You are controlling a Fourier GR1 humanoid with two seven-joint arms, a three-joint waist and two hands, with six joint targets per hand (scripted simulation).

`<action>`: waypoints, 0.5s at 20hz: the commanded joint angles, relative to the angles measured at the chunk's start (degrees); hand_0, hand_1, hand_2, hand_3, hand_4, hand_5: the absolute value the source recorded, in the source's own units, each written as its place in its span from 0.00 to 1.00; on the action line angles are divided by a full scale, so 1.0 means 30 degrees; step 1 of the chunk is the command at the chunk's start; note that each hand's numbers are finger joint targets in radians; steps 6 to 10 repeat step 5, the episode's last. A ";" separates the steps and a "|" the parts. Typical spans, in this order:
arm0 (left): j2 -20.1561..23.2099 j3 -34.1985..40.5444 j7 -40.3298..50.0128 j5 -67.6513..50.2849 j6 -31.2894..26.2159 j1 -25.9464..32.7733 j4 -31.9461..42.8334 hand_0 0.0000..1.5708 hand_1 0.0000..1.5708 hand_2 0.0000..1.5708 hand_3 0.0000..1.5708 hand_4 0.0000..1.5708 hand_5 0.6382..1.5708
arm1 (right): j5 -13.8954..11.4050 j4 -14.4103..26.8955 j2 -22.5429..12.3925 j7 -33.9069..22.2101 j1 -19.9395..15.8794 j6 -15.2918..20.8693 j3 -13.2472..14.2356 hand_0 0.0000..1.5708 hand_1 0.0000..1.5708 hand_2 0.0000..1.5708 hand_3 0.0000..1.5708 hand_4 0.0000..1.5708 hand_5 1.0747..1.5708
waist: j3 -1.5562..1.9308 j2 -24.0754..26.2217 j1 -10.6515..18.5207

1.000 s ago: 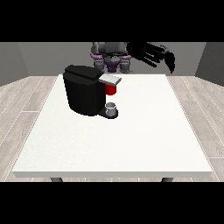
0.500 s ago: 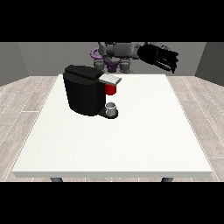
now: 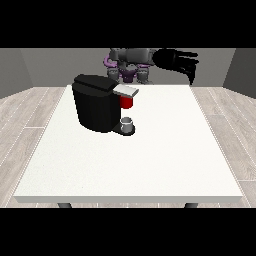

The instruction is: Insert the coffee pod into the coffee machine and close the lid

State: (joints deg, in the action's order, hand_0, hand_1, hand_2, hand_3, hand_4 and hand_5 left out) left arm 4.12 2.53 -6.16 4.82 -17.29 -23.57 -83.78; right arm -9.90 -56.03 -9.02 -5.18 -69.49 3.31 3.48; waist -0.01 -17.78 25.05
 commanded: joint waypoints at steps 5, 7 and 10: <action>0.0693 0.1817 -0.0128 -0.0978 0.0105 0.2547 0.1174 0.00 0.00 0.00 0.00 0.17 1.00 | 0.0806 -0.1182 0.2933 0.2724 0.4499 -0.1166 -0.2002 0.00 0.00 0.00 0.00 0.17 1.00 | 0.0002 0.3242 -0.3222; 0.0693 0.1817 -0.0128 -0.0978 0.0105 0.2547 0.1174 0.00 0.00 0.00 0.00 0.17 1.00 | 0.0806 -0.1182 0.2933 0.2724 0.4499 -0.1166 -0.2002 0.00 0.00 0.00 0.00 0.17 1.00 | 0.0002 0.3242 -0.3222; 0.0693 0.1817 -0.0128 -0.0978 0.0105 0.2547 0.1174 0.00 0.00 0.00 0.00 0.17 1.00 | 0.0806 -0.1182 0.2933 0.2724 0.4499 -0.1166 -0.2002 0.00 0.00 0.00 0.00 0.17 1.00 | 0.0002 0.3242 -0.3222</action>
